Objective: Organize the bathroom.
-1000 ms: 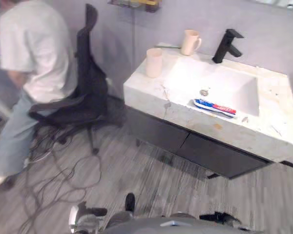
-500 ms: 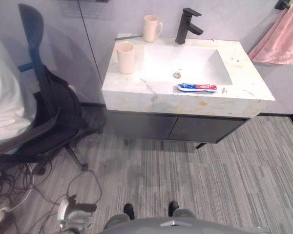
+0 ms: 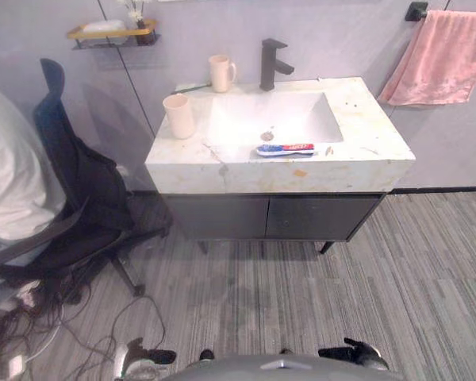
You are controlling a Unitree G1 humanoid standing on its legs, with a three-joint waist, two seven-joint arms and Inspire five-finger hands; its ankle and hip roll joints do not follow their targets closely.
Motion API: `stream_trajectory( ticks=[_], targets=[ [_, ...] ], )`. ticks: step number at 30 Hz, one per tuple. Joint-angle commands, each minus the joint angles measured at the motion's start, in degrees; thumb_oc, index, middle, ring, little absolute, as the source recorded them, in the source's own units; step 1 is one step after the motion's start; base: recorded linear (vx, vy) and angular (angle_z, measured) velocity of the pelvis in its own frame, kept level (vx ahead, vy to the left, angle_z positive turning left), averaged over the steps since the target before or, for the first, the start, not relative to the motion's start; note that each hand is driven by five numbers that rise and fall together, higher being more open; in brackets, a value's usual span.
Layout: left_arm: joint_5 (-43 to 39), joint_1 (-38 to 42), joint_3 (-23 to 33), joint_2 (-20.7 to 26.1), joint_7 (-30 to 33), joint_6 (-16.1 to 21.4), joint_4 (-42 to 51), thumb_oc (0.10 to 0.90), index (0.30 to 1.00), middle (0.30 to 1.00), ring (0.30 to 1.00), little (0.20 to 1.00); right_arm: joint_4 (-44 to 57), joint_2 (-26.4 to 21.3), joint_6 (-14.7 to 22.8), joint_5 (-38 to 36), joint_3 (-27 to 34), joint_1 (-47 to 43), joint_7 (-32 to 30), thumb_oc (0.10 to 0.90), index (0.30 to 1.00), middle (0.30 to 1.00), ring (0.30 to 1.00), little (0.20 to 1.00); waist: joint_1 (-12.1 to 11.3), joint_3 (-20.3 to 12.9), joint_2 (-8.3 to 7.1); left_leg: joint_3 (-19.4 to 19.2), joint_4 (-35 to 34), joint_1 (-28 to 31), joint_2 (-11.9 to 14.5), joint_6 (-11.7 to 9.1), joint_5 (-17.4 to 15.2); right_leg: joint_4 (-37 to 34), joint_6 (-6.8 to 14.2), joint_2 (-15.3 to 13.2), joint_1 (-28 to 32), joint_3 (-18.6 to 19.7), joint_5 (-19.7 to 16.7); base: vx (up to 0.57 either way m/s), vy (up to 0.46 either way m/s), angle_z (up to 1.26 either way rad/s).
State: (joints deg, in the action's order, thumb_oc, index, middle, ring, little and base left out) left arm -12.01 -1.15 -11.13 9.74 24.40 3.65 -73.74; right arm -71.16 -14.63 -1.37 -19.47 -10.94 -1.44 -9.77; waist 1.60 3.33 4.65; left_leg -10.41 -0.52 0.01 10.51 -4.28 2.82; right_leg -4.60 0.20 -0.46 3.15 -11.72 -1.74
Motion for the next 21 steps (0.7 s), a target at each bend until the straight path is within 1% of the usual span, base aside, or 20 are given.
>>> stream_trajectory(
  ticks=[1,2,3,4,5,6,7,8,9,10,11,13,14,15,16,18,19,20,21],
  targets=[
    [3.82,3.04,-1.29,2.91,2.39,2.57,-0.94,0.8,0.9,0.9,0.9,0.9,-1.78,-0.73,0.84,1.1,-0.42,-4.09,-0.62,0.8,0.9,0.9,0.9,0.9,-1.0,4.09,-5.52,6.48,4.92,-0.88,-3.19,-0.46,3.33,-0.4,3.0,-5.17,0.22,2.31,-2.91,0.08,-0.11,0.07],
    [3.41,2.79,-1.26,2.73,2.54,2.92,-0.71,0.8,0.9,0.9,0.9,0.9,-1.83,-0.75,0.55,1.85,-0.8,-3.97,-0.22,0.8,0.9,0.9,0.9,0.9,-1.47,4.22,-5.69,8.33,5.6,-1.43,-5.63,0.4,1.84,-0.4,3.06,-5.0,0.0,3.38,-3.16,0.05,-0.043,-0.06],
    [3.36,2.68,-1.22,2.65,2.57,3.06,-0.48,0.8,0.9,0.9,0.9,0.9,-1.9,-0.79,0.54,2.26,-1.05,-3.88,-0.09,0.8,0.9,0.9,0.9,0.9,-1.79,4.28,-5.74,9.29,5.79,-1.76,-7.24,0.94,0.92,-0.4,3.09,-4.84,-0.17,4.02,-3.31,0.09,-0.055,-0.45],
    [3.08,2.22,-1.22,2.4,2.39,3.63,-0.05,0.8,0.9,0.9,0.9,0.9,-2.28,-0.84,0.82,3.2,-1.39,-3.7,0.21,0.8,0.9,0.9,0.9,0.9,-2.62,4.65,-5.45,10.62,4.94,-2.35,-12.04,2.62,-1.44,-0.4,3.14,-3.61,-0.09,5.54,-3.47,0.12,-0.051,-0.62],
    [3.48,2.02,-0.96,2.22,1.92,4.08,-0.1,0.8,0.9,0.9,0.9,0.9,-2.42,-0.89,0.69,2.91,-1.36,-3.7,0.18,0.8,0.9,0.9,0.9,0.9,-3.24,4.96,-4.9,10.59,3.84,-3.72,-14.66,3.12,-0.89,-0.4,3.08,-2.33,0.22,6.05,-3.45,0.14,-0.054,-0.7],
    [4.18,1.69,-0.59,2.13,1.48,4.22,-0.28,0.8,0.9,0.9,0.9,0.9,-2.27,-0.88,0.55,2.66,-1.39,-3.97,0.11,0.8,0.9,0.9,0.9,0.9,-3.93,5.65,-4.74,10.22,4.24,-6.24,-16.07,3.34,0.05,0.26,2.91,-1.46,0.62,6.57,-3.1,0.11,-0.023,-0.29],
    [3.83,1.37,-0.21,2.38,0.51,3.78,-0.33,0.8,0.9,0.9,0.9,0.9,-2.12,-0.82,0.86,3.21,-1.68,-4.33,-0.24,0.8,0.9,0.9,0.9,0.9,-4.68,5.9,-4.95,11.95,4.31,-7.06,-16.62,3.87,0.59,0.94,2.7,-1.07,0.55,7.19,-2.45,0.1,0.007,-0.18],
    [3.72,1.16,-0.09,2.65,-0.56,3.28,-0.44,0.8,0.9,0.9,0.9,0.9,-2.11,-0.97,1.09,3.41,-2.03,-4.8,-0.77,0.8,0.9,0.9,0.9,0.9,-4.98,5.96,-5.03,12.92,4.33,-6.8,-17.26,4.72,0.3,1.61,2.35,-0.61,0.21,7.7,-1.82,0.11,0.01,-0.35],
    [4.19,1.01,-0.39,2.99,-0.78,3.29,-0.57,0.8,0.9,0.9,0.9,0.9,-2.22,-1.02,1.88,1.28,-1.68,-4.91,-0.6,0.8,0.9,0.9,0.9,0.9,-5.18,5.81,-4.99,12.72,3.9,-5.68,-17.14,5.44,-0.06,3.59,2.28,-0.33,-0.39,6.82,-0.82,0.1,-0.01,-0.66],
    [4.05,1.0,-0.44,3.11,-0.63,3.34,-0.67,0.8,0.9,0.9,0.9,0.9,-2.24,-0.91,2.36,0.64,-1.44,-4.87,-0.52,0.8,0.9,0.9,0.9,0.9,-5.24,5.79,-5.01,12.57,3.41,-5.13,-16.89,5.62,-0.1,4.26,2.4,-0.32,-0.53,6.49,-0.46,0.11,-0.091,-1.07],
    [2.15,1.2,-0.39,3.38,-0.01,2.4,-0.94,0.8,0.9,0.9,0.9,0.9,-1.94,-0.29,3.06,2.78,-0.7,-4.71,0.03,0.8,0.9,0.9,0.9,0.9,-5.36,5.77,-5.2,11.64,1.73,-3.13,-16.09,5.98,-0.33,6.44,2.99,-1.09,-1.0,4.04,0.43,0.08,-0.102,-0.92],
    [0.63,1.45,0.57,3.74,0.26,1.97,-1.61,0.8,0.9,0.9,0.9,0.9,-1.64,0.37,3.28,4.0,-0.72,-4.24,0.31,0.8,0.9,0.9,0.9,0.9,-5.38,5.66,-5.32,10.78,0.02,-1.16,-15.0,6.11,-0.33,8.31,3.9,-2.66,-1.72,1.96,0.45,0.13,-0.165,-0.81],
    [0.85,1.68,1.16,4.19,-0.08,2.51,-2.35,0.8,0.9,0.9,0.9,0.9,-2.04,0.74,4.04,2.58,-0.43,-3.71,0.59,0.8,0.9,0.9,0.9,0.9,-5.01,5.67,-5.31,10.61,-0.92,0.21,-14.06,6.21,-0.56,8.91,4.47,-3.75,-2.38,1.91,0.13,0.15,-0.189,-0.59],
    [1.52,1.78,1.18,4.35,-0.17,2.74,-2.51,0.8,0.9,0.9,0.9,0.9,-2.19,0.81,4.38,2.36,-0.23,-3.55,0.64,0.8,0.9,0.9,0.9,0.9,-4.88,5.75,-5.28,10.58,-1.14,0.6,-13.82,6.24,-0.68,8.9,4.57,-4.05,-2.43,2.03,0.06,0.15,-0.206,-0.33],
    [3.05,2.12,0.7,4.55,-0.2,3.15,-2.78,0.8,0.9,0.9,0.9,0.9,-2.5,0.9,5.01,2.24,0.25,-3.42,0.47,0.8,0.9,0.9,0.9,0.9,-4.61,5.83,-5.25,10.57,-1.13,0.91,-13.43,6.21,-0.99,8.19,4.88,-4.97,-2.57,2.64,-0.64,0.13,-0.208,-0.03],
    [1.76,2.34,-0.36,4.68,-0.08,3.79,-2.82,0.8,0.9,0.9,0.9,0.9,-2.63,0.66,5.38,1.83,0.62,-3.37,0.19,0.8,0.9,0.9,0.9,0.9,-4.1,5.8,-5.14,11.04,0.2,0.46,-13.46,6.23,-2.18,5.16,6.02,-7.12,-2.82,5.31,-3.28,0.14,-0.223,0.05],
    [1.62,2.33,-0.37,4.7,-0.07,3.91,-2.86,0.8,0.9,0.9,0.9,0.9,-2.62,0.63,5.38,2.14,0.65,-3.35,0.21,0.8,0.9,0.9,0.9,0.9,-4.03,5.79,-5.13,11.08,0.33,0.48,-13.46,6.22,-2.34,4.67,6.18,-7.35,-2.79,5.64,-3.67,0.17,-0.236,0.1],
    [0.92,2.28,-0.27,4.93,-0.26,4.37,-2.85,0.8,0.9,0.9,0.9,0.9,-2.66,0.6,5.58,3.61,0.72,-3.28,0.11,0.8,0.9,0.9,0.9,0.9,-3.61,5.56,-5.03,11.37,0.8,0.74,-13.33,6.15,-3.2,2.61,7.0,-8.65,-3.15,7.6,-5.71,0.14,-0.185,0.11],
    [0.93,2.26,-0.18,5.01,-0.34,4.36,-2.83,0.8,0.9,0.9,0.9,0.9,-2.67,0.62,5.61,3.68,0.69,-3.28,0.1,0.8,0.9,0.9,0.9,0.9,-3.56,5.56,-4.98,11.4,0.82,0.91,-13.25,6.15,-3.37,2.35,7.1,-8.8,-3.14,7.89,-5.99,0.25,-0.346,0.07]
  ],
)
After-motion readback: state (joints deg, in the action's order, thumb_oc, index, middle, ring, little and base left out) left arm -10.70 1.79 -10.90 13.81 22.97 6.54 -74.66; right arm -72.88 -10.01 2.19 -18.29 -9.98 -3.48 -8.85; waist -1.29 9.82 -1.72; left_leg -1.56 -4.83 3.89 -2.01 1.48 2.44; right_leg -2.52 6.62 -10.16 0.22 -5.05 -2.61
